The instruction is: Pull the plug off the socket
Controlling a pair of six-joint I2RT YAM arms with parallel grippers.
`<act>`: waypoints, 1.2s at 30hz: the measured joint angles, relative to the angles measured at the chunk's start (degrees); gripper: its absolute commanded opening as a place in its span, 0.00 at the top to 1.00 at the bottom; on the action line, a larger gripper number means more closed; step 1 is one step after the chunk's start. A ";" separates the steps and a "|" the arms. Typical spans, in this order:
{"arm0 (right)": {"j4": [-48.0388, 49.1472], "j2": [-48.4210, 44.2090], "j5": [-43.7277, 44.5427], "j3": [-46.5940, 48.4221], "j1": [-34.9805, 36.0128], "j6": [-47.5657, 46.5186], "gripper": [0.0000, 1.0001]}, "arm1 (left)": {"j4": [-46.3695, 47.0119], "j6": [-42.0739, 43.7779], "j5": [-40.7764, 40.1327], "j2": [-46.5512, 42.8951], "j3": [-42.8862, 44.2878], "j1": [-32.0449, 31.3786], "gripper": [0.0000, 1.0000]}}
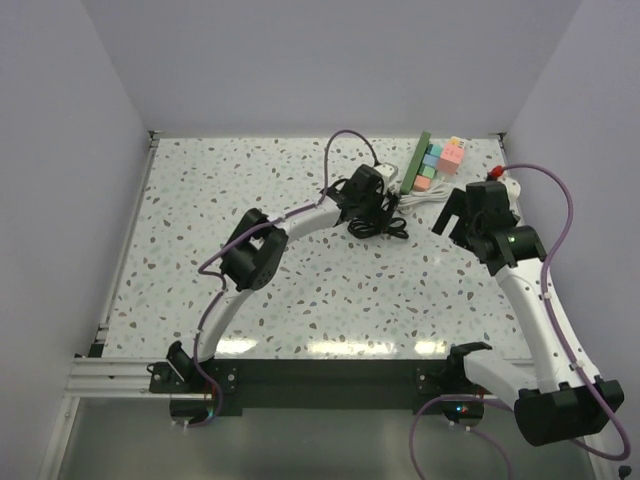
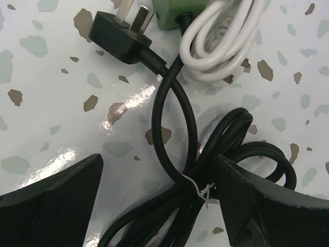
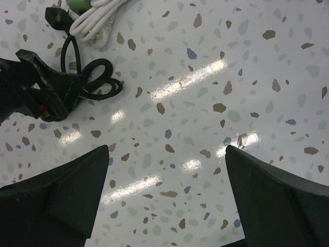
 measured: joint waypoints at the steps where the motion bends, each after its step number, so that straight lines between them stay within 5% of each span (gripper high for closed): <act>1: 0.00 0.15 0.02 0.00 0.00 -0.02 0.01 | 0.02 -0.17 0.07 0.33 0.13 -0.13 0.19; 2: 0.02 0.24 0.02 0.00 0.00 -0.07 0.01 | 0.07 -0.39 0.04 0.83 0.57 -0.31 0.45; 5: 0.02 0.28 0.02 -0.07 0.00 -0.24 0.01 | 0.13 -1.38 0.50 2.14 2.23 -0.85 0.91; 7: 0.20 0.26 0.02 -0.39 0.00 -0.39 0.01 | 0.37 -1.09 -0.42 2.08 2.14 -1.40 1.00; 13: 0.46 0.26 -0.20 -1.40 0.00 -0.42 0.01 | 6.36 -2.08 -3.41 -3.08 -7.67 -1.14 1.00; 24: 2.51 3.50 -5.14 -2.99 0.00 -1.11 0.02 | 9.38 -6.56 -6.12 -25.75 -40.65 7.67 1.00; 33: 6.03 9.62 -13.44 -4.83 0.00 -1.03 0.05 | 11.28 -14.69 -5.46 -46.18 -66.12 0.11 0.99; 34: 6.34 9.79 -14.08 -5.03 0.00 -1.03 0.05 | 10.99 -15.65 -5.27 -48.33 -68.32 -0.35 0.72; 36: 7.30 10.10 -15.65 -5.57 0.02 -1.03 0.05 | 9.99 -17.16 -4.48 -53.27 -72.89 -1.20 0.51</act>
